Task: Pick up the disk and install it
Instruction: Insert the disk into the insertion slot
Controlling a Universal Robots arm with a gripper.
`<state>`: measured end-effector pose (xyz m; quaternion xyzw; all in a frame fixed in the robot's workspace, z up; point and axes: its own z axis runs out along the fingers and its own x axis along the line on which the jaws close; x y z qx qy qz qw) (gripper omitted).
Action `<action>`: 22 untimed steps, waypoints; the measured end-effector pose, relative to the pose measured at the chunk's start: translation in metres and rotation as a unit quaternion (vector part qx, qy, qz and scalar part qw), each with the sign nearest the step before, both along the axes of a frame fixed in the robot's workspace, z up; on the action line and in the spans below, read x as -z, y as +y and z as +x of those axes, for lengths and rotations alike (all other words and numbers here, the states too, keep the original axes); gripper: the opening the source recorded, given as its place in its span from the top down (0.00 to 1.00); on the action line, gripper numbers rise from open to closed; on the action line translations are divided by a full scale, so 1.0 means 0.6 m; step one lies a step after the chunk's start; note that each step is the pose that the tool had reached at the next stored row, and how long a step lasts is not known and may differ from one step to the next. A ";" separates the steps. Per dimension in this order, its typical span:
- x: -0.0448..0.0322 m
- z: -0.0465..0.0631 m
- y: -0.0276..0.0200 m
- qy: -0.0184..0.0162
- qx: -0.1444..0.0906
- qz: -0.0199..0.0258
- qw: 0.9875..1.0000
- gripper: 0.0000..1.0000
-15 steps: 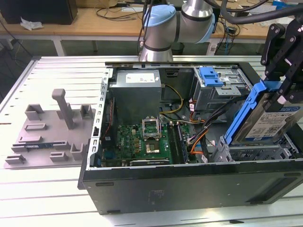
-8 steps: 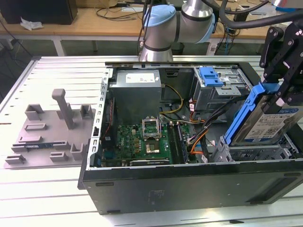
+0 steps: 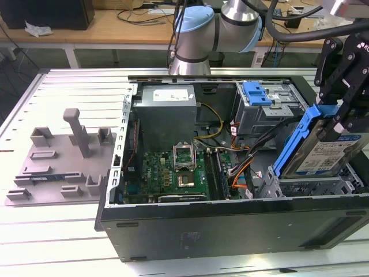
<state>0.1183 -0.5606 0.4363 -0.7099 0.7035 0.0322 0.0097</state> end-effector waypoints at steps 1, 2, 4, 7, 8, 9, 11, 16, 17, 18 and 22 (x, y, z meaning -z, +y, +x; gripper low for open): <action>0.003 0.000 0.0000 0.000 0.000 0.000 1.000 0.63; 0.004 0.000 0.0000 0.000 0.000 0.000 1.000 0.63; 0.006 0.000 0.0000 0.000 0.000 0.000 1.000 0.63; 0.011 0.000 0.0000 0.000 0.000 0.000 1.000 0.63; 0.013 0.000 0.0000 0.000 0.000 0.000 1.000 0.63; 0.014 0.000 0.0000 0.000 0.000 0.000 1.000 0.63; 0.018 0.000 0.0000 0.000 0.000 0.000 1.000 0.63; 0.026 0.000 0.0000 0.000 0.000 0.000 1.000 0.63; 0.028 0.000 0.0000 0.000 0.000 0.000 1.000 0.63; 0.030 0.000 0.0000 0.000 0.000 0.000 1.000 0.63; 0.040 0.000 0.0000 0.000 0.000 0.000 1.000 0.63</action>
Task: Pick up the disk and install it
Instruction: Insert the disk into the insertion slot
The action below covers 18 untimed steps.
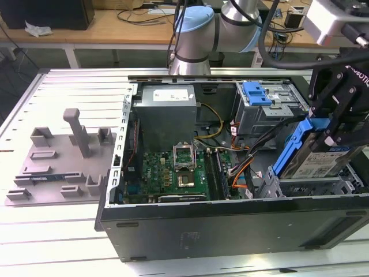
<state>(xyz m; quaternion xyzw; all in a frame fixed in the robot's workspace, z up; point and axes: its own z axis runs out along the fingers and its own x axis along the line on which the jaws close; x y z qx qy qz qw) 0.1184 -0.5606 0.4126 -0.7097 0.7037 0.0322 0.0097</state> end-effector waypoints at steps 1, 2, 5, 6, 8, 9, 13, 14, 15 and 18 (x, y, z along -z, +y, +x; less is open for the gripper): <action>0.004 0.000 0.0000 0.000 0.000 0.000 1.000 0.63; 0.007 0.000 0.0000 0.000 0.000 0.000 1.000 0.63; 0.015 0.000 0.0000 0.000 0.000 0.000 1.000 0.63; 0.018 0.000 0.0000 0.000 0.000 0.000 1.000 0.63; 0.023 0.000 0.0000 0.000 0.000 0.000 1.000 0.63; 0.026 0.000 0.0000 0.000 0.000 0.000 1.000 0.63; 0.035 0.000 0.0000 0.000 0.000 0.000 1.000 0.63; 0.035 0.000 0.0000 0.000 0.000 0.000 1.000 0.63; 0.036 0.000 -0.0001 0.000 0.000 0.000 1.000 0.62; 0.037 -0.001 0.0000 0.000 0.000 0.000 1.000 0.56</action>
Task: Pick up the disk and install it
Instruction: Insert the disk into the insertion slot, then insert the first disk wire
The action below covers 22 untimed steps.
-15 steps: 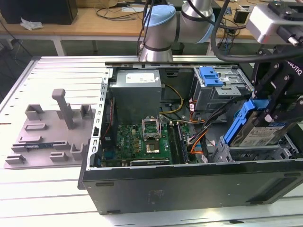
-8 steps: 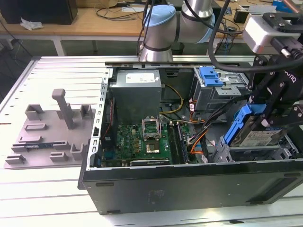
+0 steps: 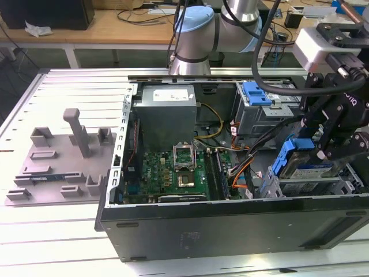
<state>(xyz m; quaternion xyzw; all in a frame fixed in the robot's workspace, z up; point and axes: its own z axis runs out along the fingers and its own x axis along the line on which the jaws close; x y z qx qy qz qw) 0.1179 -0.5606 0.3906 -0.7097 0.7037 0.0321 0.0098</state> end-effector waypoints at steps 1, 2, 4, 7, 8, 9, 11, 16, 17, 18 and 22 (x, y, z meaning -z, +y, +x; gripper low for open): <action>0.000 0.000 0.0000 0.000 0.000 0.000 1.000 0.56; 0.000 0.000 0.0000 0.000 0.000 0.000 1.000 0.56; 0.001 0.000 0.0000 0.000 0.000 0.000 1.000 0.56; -0.002 0.000 0.0012 -0.001 0.000 0.000 1.000 0.56; -0.003 0.000 0.0028 -0.002 0.000 0.000 1.000 0.56; -0.007 0.000 0.0046 -0.004 0.000 0.000 1.000 0.56; -0.014 0.000 0.0084 -0.007 -0.001 0.000 1.000 0.56; -0.014 0.000 0.0086 -0.008 0.000 0.000 1.000 0.56; -0.014 0.000 0.0086 -0.008 0.000 0.000 1.000 0.56; -0.014 0.000 0.0086 -0.008 0.000 0.000 1.000 0.56; -0.014 0.000 0.0089 -0.008 0.000 0.000 1.000 0.56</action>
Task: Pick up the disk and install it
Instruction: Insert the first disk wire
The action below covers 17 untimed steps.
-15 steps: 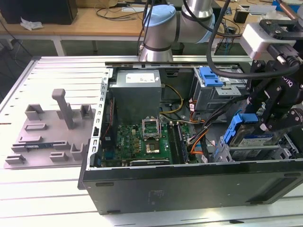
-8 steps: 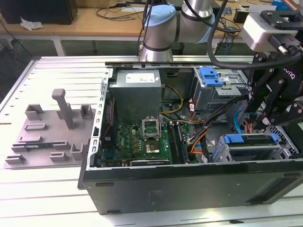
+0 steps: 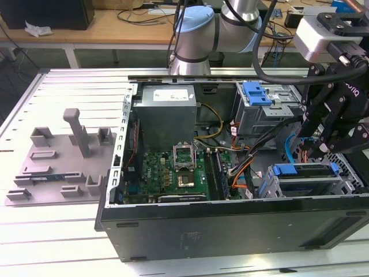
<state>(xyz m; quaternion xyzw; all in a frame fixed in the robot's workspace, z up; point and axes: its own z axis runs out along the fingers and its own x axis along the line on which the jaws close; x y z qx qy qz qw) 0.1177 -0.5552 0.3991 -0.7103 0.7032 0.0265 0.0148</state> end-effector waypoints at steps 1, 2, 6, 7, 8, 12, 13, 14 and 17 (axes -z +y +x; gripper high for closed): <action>0.000 0.000 0.0000 0.000 0.000 0.000 1.000 0.56; 0.000 0.000 0.0000 0.000 0.000 0.000 1.000 0.56; 0.000 0.000 0.0001 0.000 0.000 0.000 1.000 0.56; 0.000 0.000 0.0001 0.000 0.000 0.000 1.000 0.56; 0.000 0.000 0.0001 0.000 0.000 0.000 1.000 0.56; 0.000 0.000 0.0193 0.000 0.000 -0.001 1.000 0.56; 0.000 0.001 0.0281 0.000 0.000 -0.003 1.000 0.56; 0.000 0.001 0.0352 0.000 0.000 -0.004 1.000 0.56; 0.000 0.003 0.0561 0.000 0.000 -0.008 1.000 0.56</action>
